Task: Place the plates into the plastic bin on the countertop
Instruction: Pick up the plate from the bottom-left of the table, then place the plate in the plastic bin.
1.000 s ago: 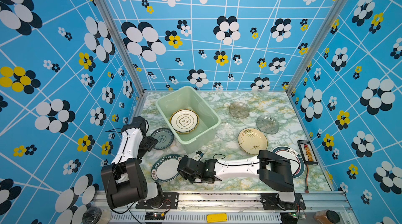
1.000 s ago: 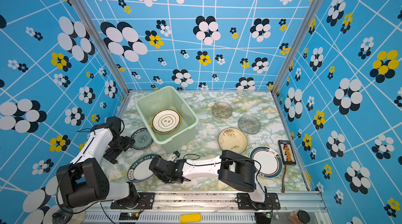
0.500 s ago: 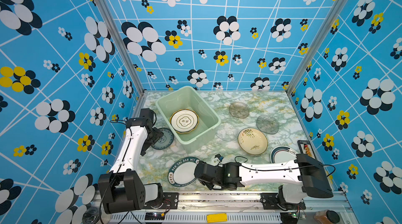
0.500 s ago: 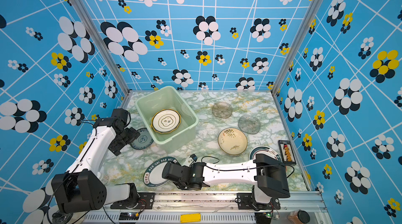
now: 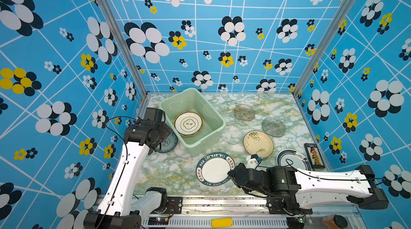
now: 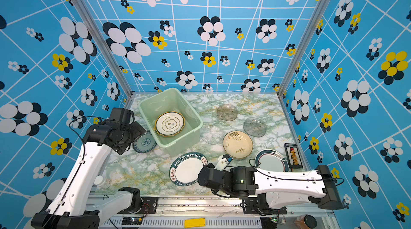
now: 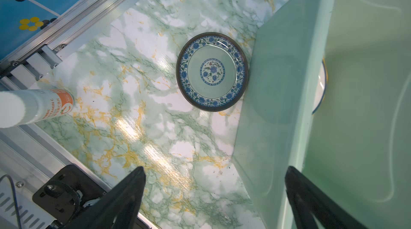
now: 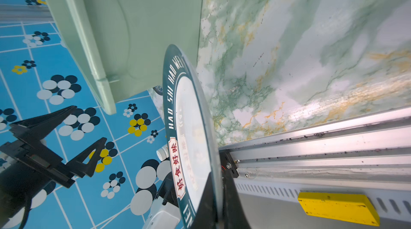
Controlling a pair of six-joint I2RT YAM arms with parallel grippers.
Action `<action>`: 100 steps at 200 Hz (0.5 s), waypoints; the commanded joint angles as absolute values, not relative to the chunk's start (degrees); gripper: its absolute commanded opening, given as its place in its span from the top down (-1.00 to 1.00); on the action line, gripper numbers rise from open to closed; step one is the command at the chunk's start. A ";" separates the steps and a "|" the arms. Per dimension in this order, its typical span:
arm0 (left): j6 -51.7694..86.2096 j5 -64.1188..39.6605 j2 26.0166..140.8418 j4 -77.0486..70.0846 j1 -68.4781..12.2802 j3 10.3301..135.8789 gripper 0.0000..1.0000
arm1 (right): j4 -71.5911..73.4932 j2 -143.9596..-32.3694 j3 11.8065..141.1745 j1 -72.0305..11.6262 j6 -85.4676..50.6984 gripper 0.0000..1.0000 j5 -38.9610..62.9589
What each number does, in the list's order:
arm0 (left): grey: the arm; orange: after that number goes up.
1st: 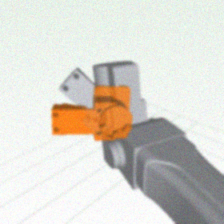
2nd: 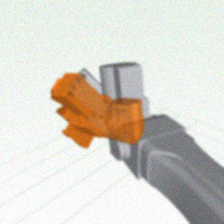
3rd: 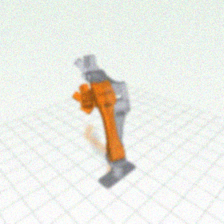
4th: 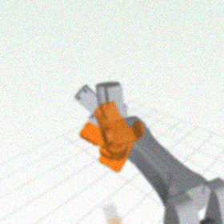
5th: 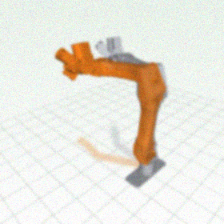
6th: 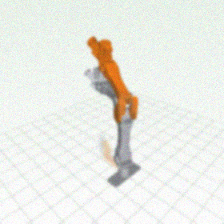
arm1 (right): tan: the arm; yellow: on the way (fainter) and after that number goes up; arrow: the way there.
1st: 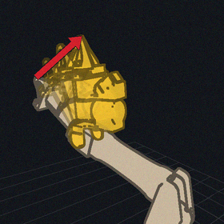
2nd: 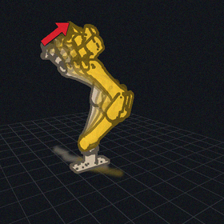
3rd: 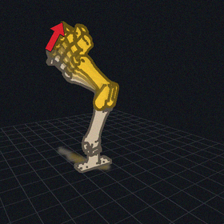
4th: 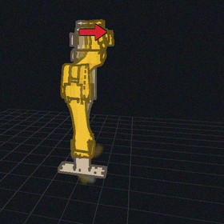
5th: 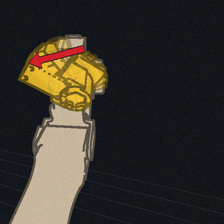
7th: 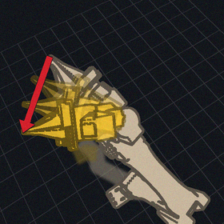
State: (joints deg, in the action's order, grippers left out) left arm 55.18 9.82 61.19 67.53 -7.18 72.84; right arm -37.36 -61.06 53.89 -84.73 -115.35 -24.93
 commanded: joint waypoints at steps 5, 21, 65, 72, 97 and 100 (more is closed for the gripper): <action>57.80 6.35 58.65 66.95 -9.96 74.35 -0.98 | -40.55 -58.68 57.35 -84.02 -110.09 1.00 -31.73; 57.98 4.64 57.16 64.35 -12.56 73.88 -0.98 | -39.10 -58.24 58.37 -82.37 -104.55 1.00 -33.02; 50.49 4.61 55.95 64.52 -15.14 76.79 -0.99 | -38.31 -61.08 66.56 -77.76 -92.26 1.00 -33.40; 49.34 4.83 55.99 65.06 -15.07 77.77 -0.98 | -39.03 -62.28 68.86 -77.11 -90.26 1.00 -33.49; 47.04 5.53 55.91 66.13 -15.20 80.49 -0.99 | -41.26 -66.34 76.48 -73.57 -83.87 1.00 -31.92; 46.95 5.55 55.90 66.12 -15.18 80.67 -0.99 | -41.42 -66.81 77.25 -72.97 -83.59 1.00 -31.41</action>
State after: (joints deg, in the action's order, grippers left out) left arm 51.11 4.97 56.45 64.88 -14.79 77.65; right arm -40.07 -64.20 70.87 -76.03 -92.66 -31.00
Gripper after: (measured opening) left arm 0.992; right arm 0.068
